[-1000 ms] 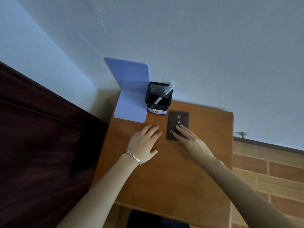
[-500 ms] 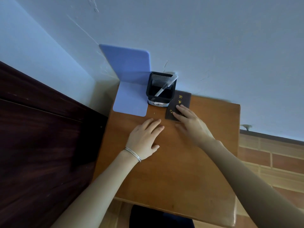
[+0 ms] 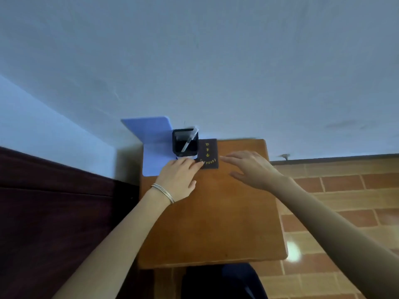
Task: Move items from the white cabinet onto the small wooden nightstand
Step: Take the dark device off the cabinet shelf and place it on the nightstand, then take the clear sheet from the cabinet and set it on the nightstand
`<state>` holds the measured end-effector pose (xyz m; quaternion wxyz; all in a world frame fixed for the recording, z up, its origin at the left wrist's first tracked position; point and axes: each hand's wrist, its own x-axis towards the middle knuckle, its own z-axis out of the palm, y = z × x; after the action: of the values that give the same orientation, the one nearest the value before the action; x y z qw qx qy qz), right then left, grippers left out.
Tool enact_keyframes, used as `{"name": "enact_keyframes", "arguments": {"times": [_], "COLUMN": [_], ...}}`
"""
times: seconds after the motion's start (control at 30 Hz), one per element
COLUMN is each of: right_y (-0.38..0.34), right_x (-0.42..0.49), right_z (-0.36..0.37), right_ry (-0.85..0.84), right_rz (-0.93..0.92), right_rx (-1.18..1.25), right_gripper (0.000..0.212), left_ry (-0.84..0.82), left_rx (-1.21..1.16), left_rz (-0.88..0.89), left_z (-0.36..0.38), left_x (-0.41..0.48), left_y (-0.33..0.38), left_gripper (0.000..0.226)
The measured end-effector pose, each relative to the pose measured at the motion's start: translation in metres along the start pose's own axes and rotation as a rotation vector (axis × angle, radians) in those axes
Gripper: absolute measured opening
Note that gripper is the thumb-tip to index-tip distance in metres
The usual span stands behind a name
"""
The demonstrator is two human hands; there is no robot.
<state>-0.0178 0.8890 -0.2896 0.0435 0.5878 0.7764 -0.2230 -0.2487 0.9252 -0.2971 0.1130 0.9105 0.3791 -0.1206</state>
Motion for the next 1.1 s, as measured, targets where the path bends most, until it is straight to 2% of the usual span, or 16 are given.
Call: {"name": "enact_keyframes", "arguments": {"times": [0.13,0.23,0.43,0.57,0.73,0.97,1.1], "right_y": [-0.012,-0.021,-0.032,-0.050,-0.078,-0.150,-0.210], "right_x": [-0.057,-0.106,-0.233,-0.331,-0.445,-0.615,-0.702], "right_z": [-0.073,-0.132,-0.224,-0.255,-0.234,-0.150,-0.108], "right_ry": [0.124,0.262,0.450,0.554,0.649,0.612,0.531], "right_rz": [0.093,0.171,0.365,0.540,0.756,1.263,1.511], "right_rx": [-0.080,-0.095,-0.211,-0.254,-0.259,-0.188,-0.182], "right_gripper": [0.054,0.052,0.054,0.059,0.057,0.061,0.060], "left_ry": [0.168,0.219,0.412,0.531,0.570,0.503,0.482], "left_rx": [-0.023,0.008,0.080,0.096,0.086,0.123,0.209], "left_rz": [0.139,0.246,0.465,0.675,0.950,1.359,1.584], "left_z": [-0.091,-0.160,-0.275,-0.327,-0.351,-0.322,-0.303], "left_x": [0.002,0.001,-0.018,-0.030,-0.046,-0.093,-0.150], "left_y": [0.010,0.034,0.105,0.176,0.287,0.447,0.543], "left_gripper": [0.042,0.038,0.046,0.051,0.053,0.052,0.063]}}
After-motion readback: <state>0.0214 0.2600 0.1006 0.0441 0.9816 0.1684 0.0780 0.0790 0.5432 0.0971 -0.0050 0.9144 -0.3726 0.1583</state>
